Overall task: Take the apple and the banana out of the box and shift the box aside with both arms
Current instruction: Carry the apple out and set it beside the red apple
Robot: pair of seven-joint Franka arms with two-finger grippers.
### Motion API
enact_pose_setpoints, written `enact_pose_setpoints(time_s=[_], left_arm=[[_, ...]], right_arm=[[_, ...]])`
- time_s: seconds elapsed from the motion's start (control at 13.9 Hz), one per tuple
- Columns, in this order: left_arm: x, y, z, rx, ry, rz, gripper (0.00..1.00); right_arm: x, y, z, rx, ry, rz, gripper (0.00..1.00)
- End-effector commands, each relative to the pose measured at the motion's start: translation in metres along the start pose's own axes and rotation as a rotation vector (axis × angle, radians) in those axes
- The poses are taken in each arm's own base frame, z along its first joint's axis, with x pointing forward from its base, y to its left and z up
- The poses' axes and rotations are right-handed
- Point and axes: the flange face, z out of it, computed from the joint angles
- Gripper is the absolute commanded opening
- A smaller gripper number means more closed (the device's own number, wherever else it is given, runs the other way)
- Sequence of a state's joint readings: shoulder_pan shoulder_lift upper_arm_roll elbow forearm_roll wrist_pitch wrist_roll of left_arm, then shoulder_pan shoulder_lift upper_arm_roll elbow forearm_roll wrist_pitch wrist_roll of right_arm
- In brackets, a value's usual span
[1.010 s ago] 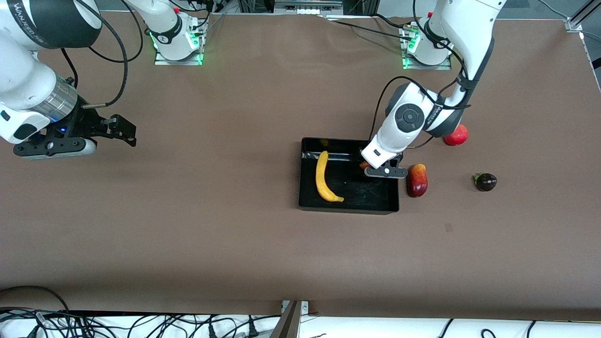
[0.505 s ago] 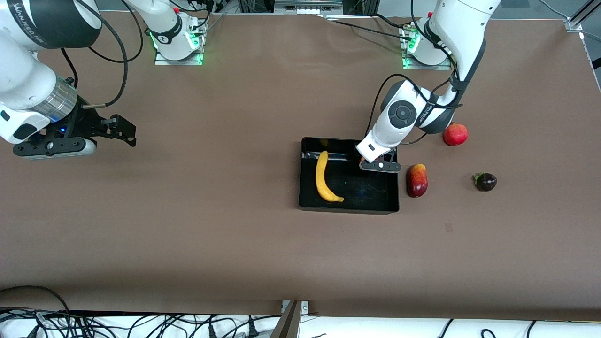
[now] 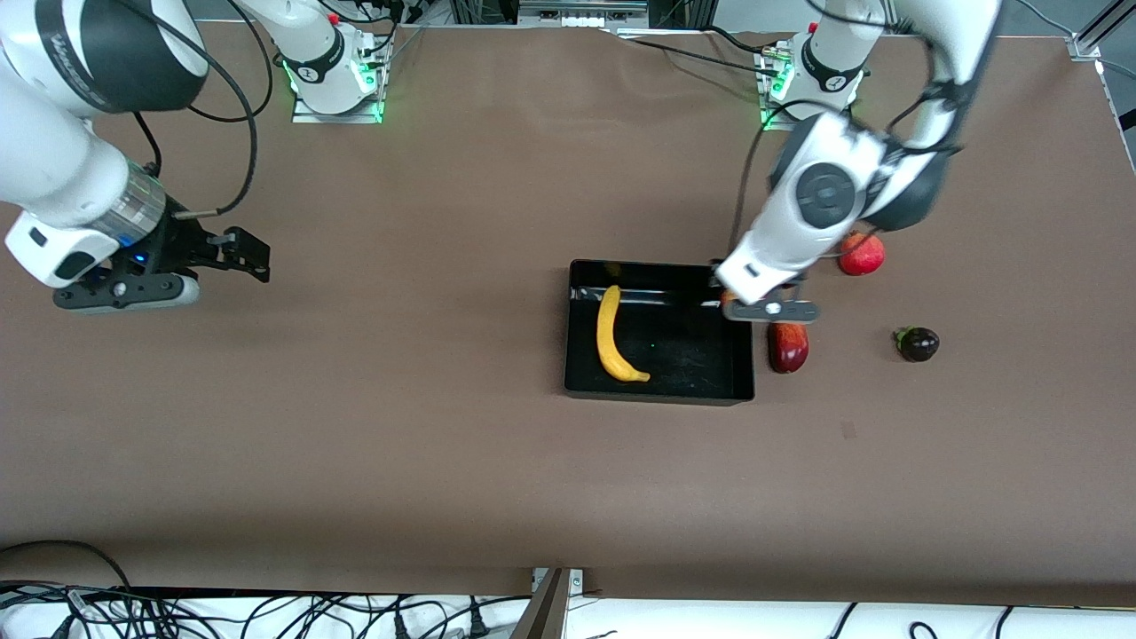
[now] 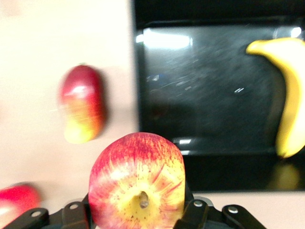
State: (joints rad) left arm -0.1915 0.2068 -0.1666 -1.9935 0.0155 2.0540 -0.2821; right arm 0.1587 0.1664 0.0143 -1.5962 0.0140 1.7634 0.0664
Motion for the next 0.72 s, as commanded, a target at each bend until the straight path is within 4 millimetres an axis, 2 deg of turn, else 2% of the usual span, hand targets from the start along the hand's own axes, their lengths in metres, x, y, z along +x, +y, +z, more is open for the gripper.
enact_pose_setpoints(time_s=[0.0, 0.07, 0.14, 0.22, 0.29, 0.36, 0.43, 0.5, 0.58, 0.65], left_arm=[[-0.017, -0.055, 0.024, 0.013, -0.110, 0.139, 0.02], [-0.028, -0.072, 0.048, 0.009, -0.158, 0.196, 0.03], [-0.048, -0.081, 0.084, -0.001, -0.190, 0.268, 0.03], [-0.065, -0.096, 0.111, -0.011, -0.172, 0.299, 0.06], [-0.082, -0.101, 0.136, -0.014, -0.152, 0.308, 0.07], [-0.091, -0.102, 0.153, -0.014, -0.112, 0.308, 0.10], [-0.093, -0.102, 0.162, -0.015, -0.095, 0.308, 0.32], [-0.092, -0.102, 0.169, -0.018, -0.099, 0.305, 0.77], [-0.090, -0.102, 0.165, -0.017, -0.087, 0.295, 1.00], [-0.086, -0.103, 0.153, -0.014, -0.069, 0.266, 1.00]], right_arm=[[0.001, -0.005, 0.001, 0.004, -0.007, -0.018, 1.00], [0.002, -0.005, 0.001, 0.004, -0.003, -0.017, 1.00], [0.003, -0.005, 0.002, 0.005, -0.001, -0.018, 1.00], [0.006, -0.005, 0.009, 0.004, -0.009, -0.020, 1.00], [0.008, -0.005, 0.011, 0.003, -0.012, -0.020, 1.00], [0.009, -0.006, 0.006, 0.005, 0.000, -0.023, 1.00], [0.009, -0.006, 0.007, 0.005, -0.001, -0.047, 1.00], [0.009, -0.005, 0.007, 0.005, -0.001, -0.069, 1.00], [0.010, -0.005, 0.008, 0.003, -0.001, -0.074, 1.00], [0.011, -0.007, 0.007, 0.004, 0.008, -0.077, 1.00]])
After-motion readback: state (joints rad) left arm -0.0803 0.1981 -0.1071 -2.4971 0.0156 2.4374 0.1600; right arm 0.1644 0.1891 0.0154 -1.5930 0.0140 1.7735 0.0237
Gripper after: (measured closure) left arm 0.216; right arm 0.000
